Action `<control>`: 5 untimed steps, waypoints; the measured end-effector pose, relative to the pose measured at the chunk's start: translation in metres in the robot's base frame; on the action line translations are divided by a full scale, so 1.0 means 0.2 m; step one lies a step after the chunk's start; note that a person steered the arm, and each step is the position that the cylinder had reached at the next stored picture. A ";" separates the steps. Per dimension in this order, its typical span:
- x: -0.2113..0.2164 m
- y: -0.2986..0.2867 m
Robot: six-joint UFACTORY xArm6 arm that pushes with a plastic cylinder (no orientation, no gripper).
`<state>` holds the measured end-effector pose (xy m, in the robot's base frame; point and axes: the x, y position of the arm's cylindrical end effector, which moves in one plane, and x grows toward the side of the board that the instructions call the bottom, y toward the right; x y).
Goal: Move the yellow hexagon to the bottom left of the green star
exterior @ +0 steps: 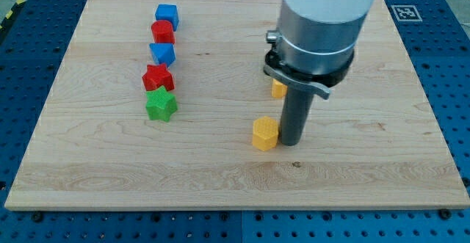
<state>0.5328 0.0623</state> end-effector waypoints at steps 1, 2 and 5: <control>0.00 -0.14; 0.00 -0.27; 0.00 -0.58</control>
<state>0.5329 -0.0533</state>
